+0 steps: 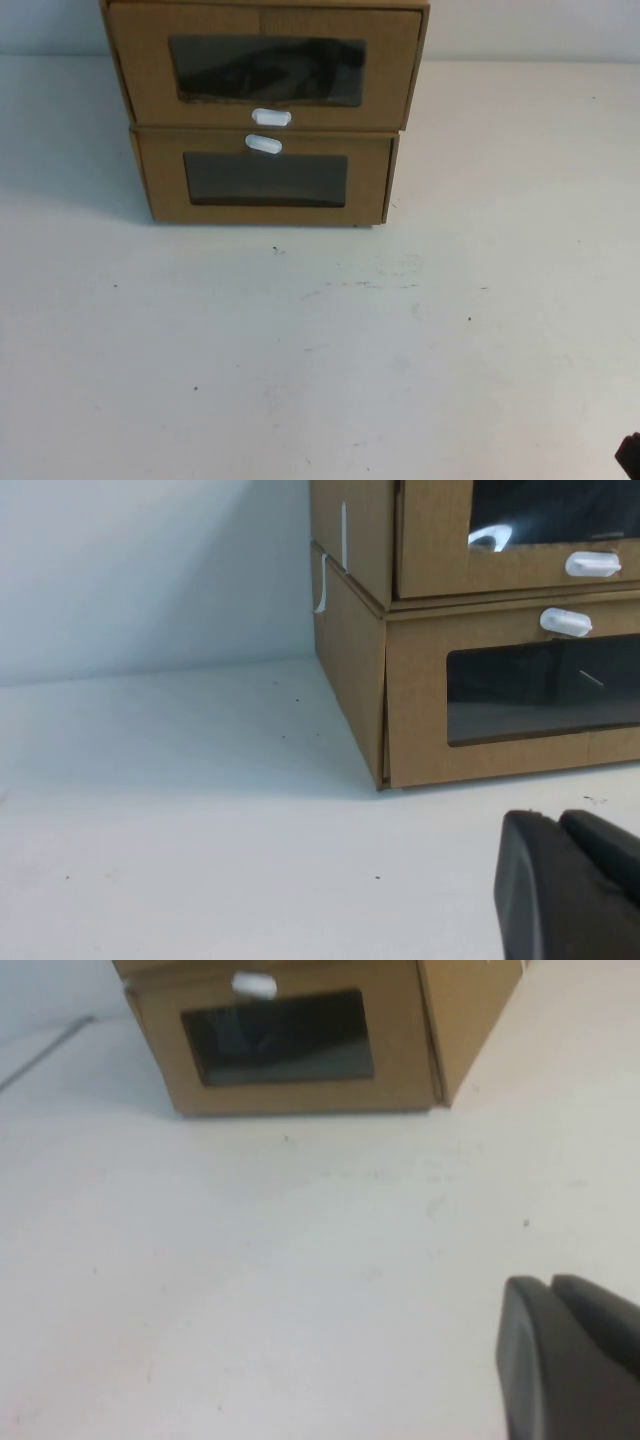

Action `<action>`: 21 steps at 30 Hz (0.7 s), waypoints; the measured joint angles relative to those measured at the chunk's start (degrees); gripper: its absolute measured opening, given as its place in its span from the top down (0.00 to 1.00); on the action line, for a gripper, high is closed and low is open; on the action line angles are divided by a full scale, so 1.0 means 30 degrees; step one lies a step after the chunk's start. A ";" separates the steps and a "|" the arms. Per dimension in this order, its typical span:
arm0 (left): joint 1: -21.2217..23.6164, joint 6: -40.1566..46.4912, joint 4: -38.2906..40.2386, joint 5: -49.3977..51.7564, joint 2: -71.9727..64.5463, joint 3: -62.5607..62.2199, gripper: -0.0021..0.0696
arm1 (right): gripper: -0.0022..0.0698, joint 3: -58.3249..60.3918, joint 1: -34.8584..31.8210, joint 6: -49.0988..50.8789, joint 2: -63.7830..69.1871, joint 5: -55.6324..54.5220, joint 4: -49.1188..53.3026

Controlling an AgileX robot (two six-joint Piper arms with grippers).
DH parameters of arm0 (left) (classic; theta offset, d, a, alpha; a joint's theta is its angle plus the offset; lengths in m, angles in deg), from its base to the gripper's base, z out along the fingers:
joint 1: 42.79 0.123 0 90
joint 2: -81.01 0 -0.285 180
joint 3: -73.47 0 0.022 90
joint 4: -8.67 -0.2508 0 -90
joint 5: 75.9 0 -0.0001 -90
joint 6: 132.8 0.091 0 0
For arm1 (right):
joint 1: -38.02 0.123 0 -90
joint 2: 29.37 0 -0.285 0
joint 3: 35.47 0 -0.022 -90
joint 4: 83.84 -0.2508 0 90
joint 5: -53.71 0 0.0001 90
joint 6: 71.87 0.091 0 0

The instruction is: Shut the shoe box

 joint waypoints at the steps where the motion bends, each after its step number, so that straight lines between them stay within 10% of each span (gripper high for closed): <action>1: 0.0000 0.0000 0.0000 0.0000 0.0000 0.0000 0.98 | 0.99 0.0000 0.0000 0.0000 0.0000 0.0610 0.0000; 17: -0.0038 0.0000 0.0000 0.0000 0.0000 0.0000 0.98 | 0.99 0.0000 -0.0237 0.0000 -0.0216 0.3631 0.2138; 21: -0.0039 0.0000 0.0000 0.0000 0.0000 0.0000 0.98 | 0.99 0.0000 -0.3131 0.0000 -0.0843 0.2630 0.2589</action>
